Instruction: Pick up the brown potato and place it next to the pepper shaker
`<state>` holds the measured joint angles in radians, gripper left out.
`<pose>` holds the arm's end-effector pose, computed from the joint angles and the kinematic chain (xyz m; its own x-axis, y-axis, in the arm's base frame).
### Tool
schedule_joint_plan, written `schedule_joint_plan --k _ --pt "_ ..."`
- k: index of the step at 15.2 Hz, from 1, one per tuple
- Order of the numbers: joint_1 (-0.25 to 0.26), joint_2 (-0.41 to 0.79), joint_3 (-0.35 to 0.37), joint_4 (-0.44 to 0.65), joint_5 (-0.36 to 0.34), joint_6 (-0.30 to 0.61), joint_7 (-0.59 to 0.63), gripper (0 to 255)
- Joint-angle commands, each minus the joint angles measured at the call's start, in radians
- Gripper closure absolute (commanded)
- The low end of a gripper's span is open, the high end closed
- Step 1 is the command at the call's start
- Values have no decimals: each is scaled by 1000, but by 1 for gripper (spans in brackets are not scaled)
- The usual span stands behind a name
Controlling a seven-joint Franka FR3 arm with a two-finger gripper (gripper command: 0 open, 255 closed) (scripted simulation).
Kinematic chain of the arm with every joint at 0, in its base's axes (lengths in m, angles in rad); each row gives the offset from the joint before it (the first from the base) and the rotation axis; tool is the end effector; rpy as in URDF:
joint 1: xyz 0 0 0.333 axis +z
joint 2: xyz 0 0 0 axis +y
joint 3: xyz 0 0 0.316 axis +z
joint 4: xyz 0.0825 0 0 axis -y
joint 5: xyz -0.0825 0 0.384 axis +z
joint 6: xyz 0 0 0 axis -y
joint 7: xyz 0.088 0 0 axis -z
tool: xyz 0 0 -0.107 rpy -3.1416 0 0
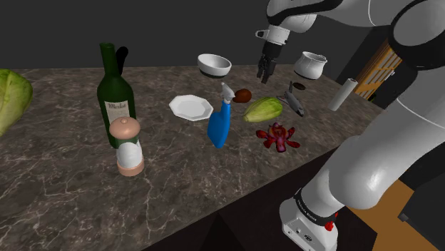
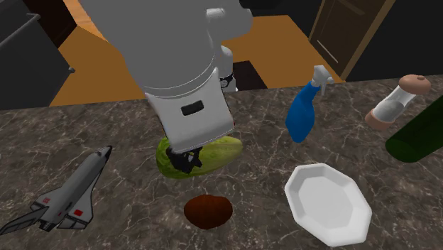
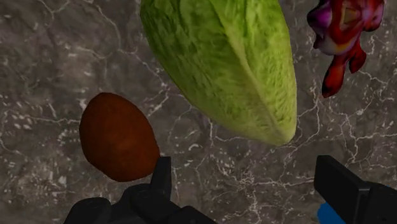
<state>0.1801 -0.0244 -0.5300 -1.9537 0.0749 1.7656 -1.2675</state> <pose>0.5026 -0.1782 0.4720 0.6249 0.7802 0.0287 0.7705 -0.6104 -0.1839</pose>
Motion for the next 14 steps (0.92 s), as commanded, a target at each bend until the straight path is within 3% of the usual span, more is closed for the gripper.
schedule_joint_plan --k 1,6,10,14 --pt "-5 110 -11 70 41 -11 -128 0" --pt "-59 372 21 284 118 -69 -379 0" --pt "-109 566 75 476 141 -126 -534 0" --pt "-107 575 81 443 142 -88 -546 0"
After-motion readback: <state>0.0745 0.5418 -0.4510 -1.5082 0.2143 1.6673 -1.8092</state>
